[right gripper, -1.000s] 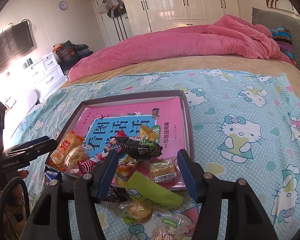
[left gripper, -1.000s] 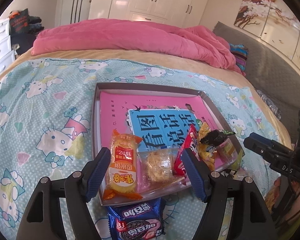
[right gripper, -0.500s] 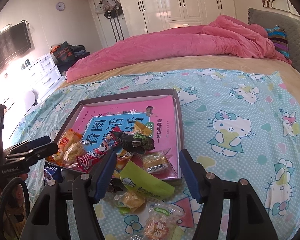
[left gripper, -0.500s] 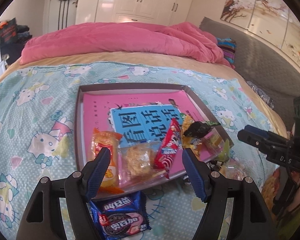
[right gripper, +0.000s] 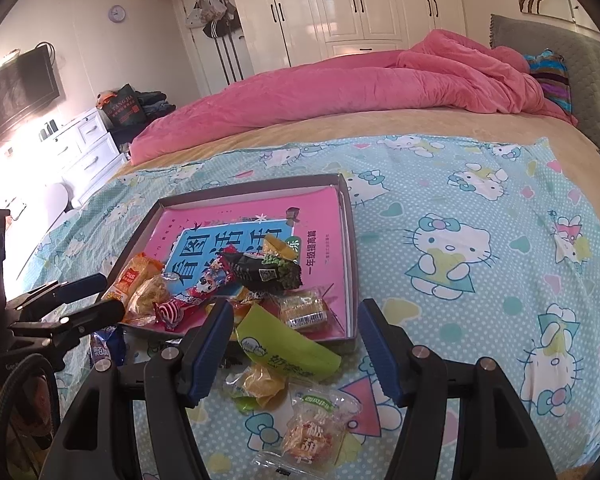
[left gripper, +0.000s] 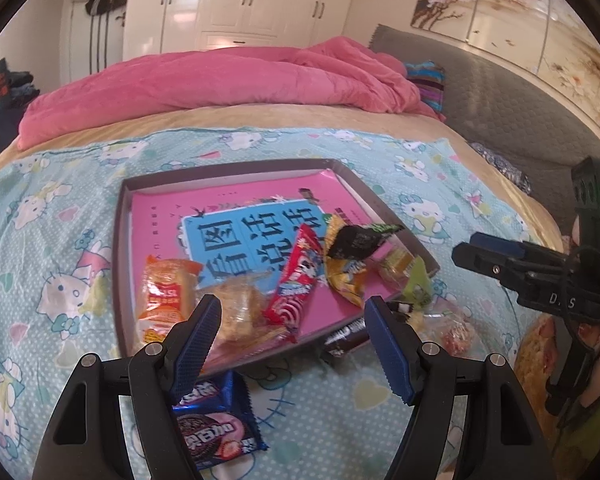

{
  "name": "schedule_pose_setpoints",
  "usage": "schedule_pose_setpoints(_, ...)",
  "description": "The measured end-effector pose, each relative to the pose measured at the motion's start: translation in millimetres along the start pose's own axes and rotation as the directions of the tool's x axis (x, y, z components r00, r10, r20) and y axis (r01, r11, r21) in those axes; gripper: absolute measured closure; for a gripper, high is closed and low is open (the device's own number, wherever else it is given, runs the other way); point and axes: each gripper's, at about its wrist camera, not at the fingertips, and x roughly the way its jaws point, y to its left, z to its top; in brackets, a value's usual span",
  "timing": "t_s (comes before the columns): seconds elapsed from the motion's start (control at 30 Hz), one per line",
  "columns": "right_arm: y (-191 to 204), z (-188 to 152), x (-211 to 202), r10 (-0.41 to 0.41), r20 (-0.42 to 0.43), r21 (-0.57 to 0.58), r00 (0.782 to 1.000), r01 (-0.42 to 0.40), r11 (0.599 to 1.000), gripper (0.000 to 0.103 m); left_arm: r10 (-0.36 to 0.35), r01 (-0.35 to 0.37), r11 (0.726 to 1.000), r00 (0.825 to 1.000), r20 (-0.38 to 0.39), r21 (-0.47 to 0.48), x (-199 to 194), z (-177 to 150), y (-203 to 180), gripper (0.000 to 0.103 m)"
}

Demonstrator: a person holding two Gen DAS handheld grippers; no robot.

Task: Organize snacks
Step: 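Withdraw both open tools from the tray toward the remaining snacks, then move the left tool to the black Snickers bar while the right tool grasps the clear round-cake bag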

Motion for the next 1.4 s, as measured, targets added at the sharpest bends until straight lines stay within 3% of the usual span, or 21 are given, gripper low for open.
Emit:
schedule_pose_setpoints(0.33, -2.6, -7.5, -4.0, 0.003, -0.022, 0.018, 1.000, -0.002, 1.000, 0.030, -0.040, 0.041, 0.998, 0.999, -0.033, 0.045, 8.0, -6.7, -15.2, 0.026)
schedule_pose_setpoints(0.83, -4.9, -34.7, -2.4, 0.010, -0.121, 0.050, 0.993, -0.004, 0.999, 0.030, -0.054, 0.059, 0.982, 0.998, -0.033, 0.177, 17.7, -13.5, -42.9, 0.026)
schedule_pose_setpoints(1.17, -11.1, -50.3, 10.1, 0.003, -0.199, 0.083, 0.980, 0.014, 0.996, 0.030, -0.065, 0.084, 0.960, 0.995, -0.079, 0.266, 33.7, -21.7, -60.3, 0.026)
schedule_pose_setpoints(1.4, -9.2, -55.9, 22.1, 0.001, -0.237, 0.067, 0.972, 0.016, 0.998, 0.030, -0.087, 0.117, 0.956, 0.989, -0.120, 0.271, 41.4, -25.3, -61.9, 0.028)
